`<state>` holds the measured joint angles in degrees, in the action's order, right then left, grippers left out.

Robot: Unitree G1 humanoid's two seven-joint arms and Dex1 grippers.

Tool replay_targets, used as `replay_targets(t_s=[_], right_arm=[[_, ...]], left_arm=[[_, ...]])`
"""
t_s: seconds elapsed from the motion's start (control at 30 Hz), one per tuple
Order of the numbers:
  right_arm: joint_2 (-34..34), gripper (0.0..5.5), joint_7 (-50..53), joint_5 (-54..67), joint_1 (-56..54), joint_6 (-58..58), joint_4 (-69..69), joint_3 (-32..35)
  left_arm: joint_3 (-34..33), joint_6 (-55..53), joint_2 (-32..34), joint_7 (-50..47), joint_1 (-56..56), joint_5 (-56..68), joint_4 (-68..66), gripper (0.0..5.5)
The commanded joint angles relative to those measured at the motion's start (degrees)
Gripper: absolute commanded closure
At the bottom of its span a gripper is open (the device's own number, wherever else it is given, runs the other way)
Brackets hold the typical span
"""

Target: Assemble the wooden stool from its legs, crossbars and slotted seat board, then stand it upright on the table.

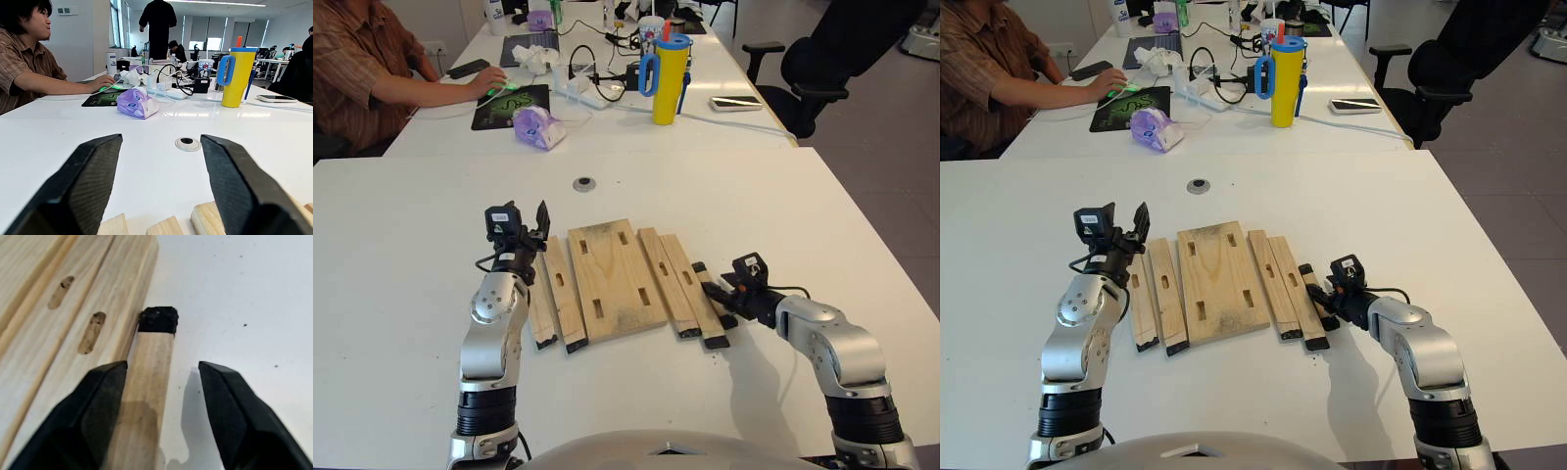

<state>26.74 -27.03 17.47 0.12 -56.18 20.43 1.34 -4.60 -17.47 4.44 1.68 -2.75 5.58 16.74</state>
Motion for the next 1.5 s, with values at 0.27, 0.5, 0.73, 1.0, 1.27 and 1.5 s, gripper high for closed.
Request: replay_targets(t_s=[0.27, 0.5, 0.73, 1.0, 1.27, 1.5], right_arm=[[0.9, 3.16, 3.4, -0.8, 2.0, -5.8, 1.3, -4.2], [-4.7, 4.2, 8.5, -0.8, 2.0, -6.4, -1.0, -2.3], [-10.6, 4.21, 8.8, -0.5, -9.6, 16.6, -3.9, 2.3], [-10.2, 4.21, -1.7, 2.2, -10.0, 29.8, 1.5, -2.7], [-10.0, 4.21, -5.0, 3.7, -9.7, 32.7, 3.3, -4.9], [-10.5, 4.21, -4.7, 4.4, -9.5, 33.5, 4.4, -4.9]], left_arm=[[-0.3, -0.8, 0.0, -0.3, -1.2, 0.3, -0.1, 2.55], [-1.3, -4.9, 1.6, 2.2, -7.6, 3.1, -3.2, 2.55], [-4.2, -17.3, -1.0, 11.1, -17.4, 21.5, -4.1, 2.55], [-8.0, -33.0, -5.9, 11.9, -22.4, 45.4, -4.3, 2.55], [-8.1, -35.9, -5.8, 9.7, -23.4, 51.8, -3.8, 2.55], [-8.3, -36.2, -5.4, 8.0, -23.5, 54.7, -4.3, 3.47]])
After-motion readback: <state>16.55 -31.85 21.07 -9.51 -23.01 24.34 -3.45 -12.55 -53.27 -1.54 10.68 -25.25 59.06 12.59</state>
